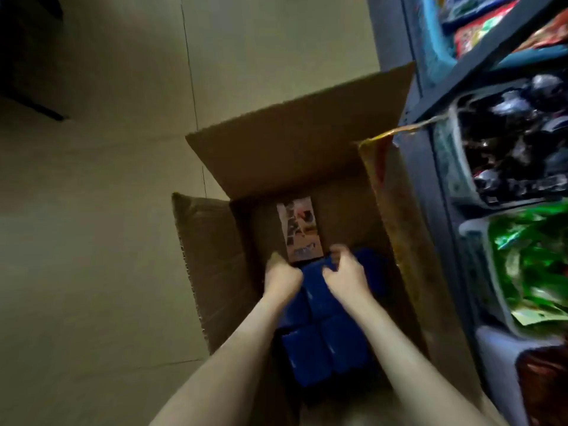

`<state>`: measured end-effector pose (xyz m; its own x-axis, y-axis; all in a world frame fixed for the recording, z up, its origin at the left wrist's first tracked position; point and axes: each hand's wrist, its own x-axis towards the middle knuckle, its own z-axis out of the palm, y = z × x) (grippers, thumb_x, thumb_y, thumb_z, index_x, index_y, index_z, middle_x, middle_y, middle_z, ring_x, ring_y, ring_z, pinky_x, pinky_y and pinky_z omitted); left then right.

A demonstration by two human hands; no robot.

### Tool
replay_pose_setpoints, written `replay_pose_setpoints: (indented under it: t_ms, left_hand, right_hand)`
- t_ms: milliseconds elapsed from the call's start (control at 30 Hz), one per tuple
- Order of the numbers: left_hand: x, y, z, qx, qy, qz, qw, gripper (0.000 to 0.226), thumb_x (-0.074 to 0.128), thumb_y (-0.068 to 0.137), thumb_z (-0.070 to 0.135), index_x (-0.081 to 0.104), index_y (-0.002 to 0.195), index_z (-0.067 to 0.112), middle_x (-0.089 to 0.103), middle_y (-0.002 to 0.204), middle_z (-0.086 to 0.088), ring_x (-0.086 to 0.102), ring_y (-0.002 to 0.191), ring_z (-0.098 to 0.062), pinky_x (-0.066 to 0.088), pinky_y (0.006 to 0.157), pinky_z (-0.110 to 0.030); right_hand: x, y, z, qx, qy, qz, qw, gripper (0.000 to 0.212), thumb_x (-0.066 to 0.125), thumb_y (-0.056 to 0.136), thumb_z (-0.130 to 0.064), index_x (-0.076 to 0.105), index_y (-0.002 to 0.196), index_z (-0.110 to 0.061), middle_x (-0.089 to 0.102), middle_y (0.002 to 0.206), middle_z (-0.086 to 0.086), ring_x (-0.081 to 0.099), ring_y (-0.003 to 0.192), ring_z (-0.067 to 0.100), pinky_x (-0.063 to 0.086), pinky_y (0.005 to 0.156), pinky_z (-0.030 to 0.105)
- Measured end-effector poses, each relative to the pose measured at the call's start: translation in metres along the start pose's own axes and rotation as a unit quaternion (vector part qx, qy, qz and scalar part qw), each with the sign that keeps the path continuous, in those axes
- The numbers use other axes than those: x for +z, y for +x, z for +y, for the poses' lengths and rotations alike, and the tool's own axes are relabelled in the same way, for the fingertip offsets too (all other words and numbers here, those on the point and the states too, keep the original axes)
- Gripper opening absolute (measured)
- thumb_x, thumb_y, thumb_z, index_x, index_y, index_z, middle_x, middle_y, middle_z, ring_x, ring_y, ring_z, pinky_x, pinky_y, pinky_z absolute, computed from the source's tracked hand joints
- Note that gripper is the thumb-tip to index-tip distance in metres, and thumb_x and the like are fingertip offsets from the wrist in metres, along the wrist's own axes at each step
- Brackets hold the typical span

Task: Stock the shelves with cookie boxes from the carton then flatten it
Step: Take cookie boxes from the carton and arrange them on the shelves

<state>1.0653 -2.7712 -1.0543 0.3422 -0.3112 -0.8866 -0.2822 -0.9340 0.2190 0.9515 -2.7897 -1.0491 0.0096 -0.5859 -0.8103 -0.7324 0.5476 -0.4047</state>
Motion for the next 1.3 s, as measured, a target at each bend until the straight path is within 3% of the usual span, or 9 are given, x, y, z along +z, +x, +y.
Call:
replay_pose_setpoints:
  t_ms: [267, 367, 533, 700, 800, 933, 1033, 1167, 1300]
  left_hand:
    - [0.044, 0.114, -0.014, -0.035, -0.120, 0.011, 0.992, 0.052, 0.054, 0.093, 0.028, 0.038, 0.137, 0.005, 0.041, 0.140, -0.015, 0.050, 0.119, -0.030, 0.046, 0.097, -0.036]
    - [0.047, 0.114, -0.012, -0.038, -0.163, 0.039, 0.985, 0.036, 0.048, 0.096, 0.025, 0.049, 0.126, 0.006, 0.052, 0.129, -0.014, 0.055, 0.106, -0.025, 0.048, 0.089, -0.031]
    - [0.028, 0.062, 0.003, -0.108, -0.192, 0.139, 0.965, 0.056, 0.043, 0.096, 0.042, 0.034, 0.140, 0.008, 0.030, 0.145, -0.014, 0.032, 0.132, -0.034, 0.032, 0.108, -0.044]
    - [-0.006, -0.045, 0.035, -0.101, -0.225, 0.137, 0.959, 0.048, 0.043, 0.096, 0.038, 0.039, 0.130, 0.003, 0.036, 0.138, -0.017, 0.035, 0.128, -0.035, 0.034, 0.101, -0.041]
    - [-0.038, -0.119, 0.052, -0.031, -0.200, 0.130, 0.971, 0.038, 0.044, 0.096, 0.036, 0.045, 0.120, 0.007, 0.043, 0.127, -0.014, 0.045, 0.117, -0.032, 0.038, 0.091, -0.038]
    - [-0.087, -0.220, 0.074, 0.213, -0.093, 0.111, 0.966, 0.049, 0.046, 0.094, 0.022, 0.036, 0.142, 0.014, 0.034, 0.140, -0.012, 0.037, 0.127, -0.027, 0.035, 0.106, -0.038]
    - [-0.129, -0.275, 0.096, 0.420, 0.080, 0.104, 0.898, 0.055, 0.045, 0.088, 0.023, 0.041, 0.142, 0.022, 0.033, 0.148, -0.014, 0.035, 0.134, -0.030, 0.025, 0.109, -0.045]
    - [-0.186, -0.354, 0.127, 0.512, 0.258, 0.042, 0.818, 0.062, 0.057, 0.089, 0.028, 0.031, 0.145, 0.032, 0.031, 0.150, 0.008, 0.013, 0.145, -0.013, -0.004, 0.113, -0.046]
    - [-0.233, -0.455, 0.172, 0.574, 0.289, -0.010, 0.766, 0.059, 0.068, 0.081, 0.042, 0.048, 0.133, 0.020, 0.055, 0.129, 0.002, 0.047, 0.124, -0.016, 0.026, 0.108, -0.036]
  right_hand:
    - [0.070, 0.124, 0.005, -0.023, -0.097, -0.007, 0.995, 0.071, 0.048, 0.094, -0.025, 0.008, 0.151, -0.013, 0.033, 0.149, 0.012, 0.033, 0.135, 0.030, 0.021, 0.115, 0.045]
    - [0.077, 0.131, 0.000, 0.009, -0.041, 0.008, 0.999, 0.063, 0.051, 0.092, -0.024, 0.023, 0.147, -0.010, 0.028, 0.148, 0.015, 0.037, 0.130, 0.034, 0.034, 0.108, 0.047]
    - [0.054, 0.089, -0.019, -0.024, 0.016, 0.010, 1.000, 0.051, 0.055, 0.094, -0.026, 0.038, 0.142, -0.021, 0.020, 0.149, 0.009, 0.035, 0.132, 0.031, 0.040, 0.104, 0.039]
    - [-0.011, -0.010, -0.058, -0.083, 0.045, 0.063, 0.994, 0.047, 0.057, 0.091, -0.023, 0.045, 0.137, -0.022, 0.044, 0.133, 0.007, 0.050, 0.114, 0.021, 0.038, 0.077, 0.016]
    - [-0.060, -0.084, -0.087, -0.115, 0.066, 0.086, 0.987, 0.045, 0.060, 0.089, -0.021, 0.050, 0.133, -0.022, 0.048, 0.128, 0.003, 0.049, 0.100, 0.008, 0.039, 0.064, 0.002]
    - [-0.128, -0.184, -0.128, -0.161, 0.071, 0.101, 0.979, 0.036, 0.062, 0.086, -0.019, 0.061, 0.122, -0.023, 0.056, 0.120, -0.001, 0.054, 0.108, 0.012, 0.042, 0.089, 0.021]
    - [-0.176, -0.253, -0.155, -0.204, 0.036, 0.103, 0.973, 0.030, 0.064, 0.084, -0.019, 0.064, 0.112, -0.029, 0.062, 0.112, -0.008, 0.058, 0.106, 0.012, 0.046, 0.091, 0.030]
    - [-0.241, -0.344, -0.186, -0.228, 0.047, 0.115, 0.966, 0.037, 0.070, 0.080, -0.012, 0.051, 0.107, -0.027, 0.059, 0.103, -0.012, 0.058, 0.104, 0.009, 0.044, 0.086, 0.024]
    - [-0.294, -0.437, -0.209, -0.262, 0.060, 0.165, 0.949, 0.050, 0.077, 0.074, -0.017, 0.046, 0.111, -0.030, 0.059, 0.108, -0.008, 0.059, 0.100, 0.015, 0.049, 0.085, 0.032]
